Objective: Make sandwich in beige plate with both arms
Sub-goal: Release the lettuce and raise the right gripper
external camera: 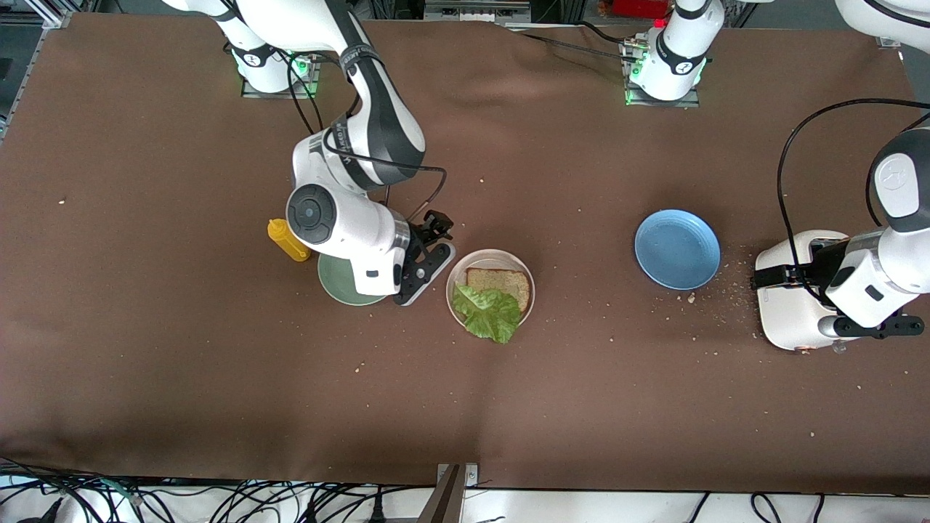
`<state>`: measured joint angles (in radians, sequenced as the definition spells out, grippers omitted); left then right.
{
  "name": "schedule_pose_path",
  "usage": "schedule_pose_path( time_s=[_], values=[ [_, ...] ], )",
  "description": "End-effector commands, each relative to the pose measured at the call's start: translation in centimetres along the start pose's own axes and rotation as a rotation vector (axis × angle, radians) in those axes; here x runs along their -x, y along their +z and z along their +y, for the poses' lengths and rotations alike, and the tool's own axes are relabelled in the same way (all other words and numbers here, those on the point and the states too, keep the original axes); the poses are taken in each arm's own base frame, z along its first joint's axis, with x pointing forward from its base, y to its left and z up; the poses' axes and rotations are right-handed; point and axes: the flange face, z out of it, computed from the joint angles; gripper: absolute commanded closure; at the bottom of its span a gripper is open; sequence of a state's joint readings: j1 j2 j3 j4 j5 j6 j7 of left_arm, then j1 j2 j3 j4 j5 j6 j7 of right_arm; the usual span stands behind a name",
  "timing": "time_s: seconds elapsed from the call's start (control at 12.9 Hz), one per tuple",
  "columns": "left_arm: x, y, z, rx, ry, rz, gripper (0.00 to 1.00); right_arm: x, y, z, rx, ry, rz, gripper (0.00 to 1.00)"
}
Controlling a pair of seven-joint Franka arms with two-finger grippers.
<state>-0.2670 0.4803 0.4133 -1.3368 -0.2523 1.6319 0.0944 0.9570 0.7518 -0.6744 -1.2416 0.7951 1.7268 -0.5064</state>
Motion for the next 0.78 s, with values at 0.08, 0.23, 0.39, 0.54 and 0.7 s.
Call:
schedule_pose_path(
  time_s=[0.08,0.23,0.39,0.54,0.7],
  values=[
    [0.3,-0.3,0.0,-0.018,0.02,-0.002,0.0,3.3,-6.5,1.9,0.071,0.045,-0.08,0.02],
    [0.2,-0.2,0.0,-0.019,0.02,-0.004,0.0,5.4,-10.4,3.6,0.136,0.071,-0.105,0.02],
    [0.2,-0.2,-0.1,-0.018,0.02,-0.003,0.0,7.9,-12.8,6.6,0.147,0.149,-0.128,0.02],
    [0.2,-0.3,-1.1,-0.026,0.013,-0.002,0.0,9.3,-13.2,9.7,0.111,0.188,-0.123,0.02],
    [0.1,0.1,-5.3,-0.029,0.064,-0.009,0.0,10.0,-13.8,10.3,0.164,0.226,-0.137,0.02]
  ],
)
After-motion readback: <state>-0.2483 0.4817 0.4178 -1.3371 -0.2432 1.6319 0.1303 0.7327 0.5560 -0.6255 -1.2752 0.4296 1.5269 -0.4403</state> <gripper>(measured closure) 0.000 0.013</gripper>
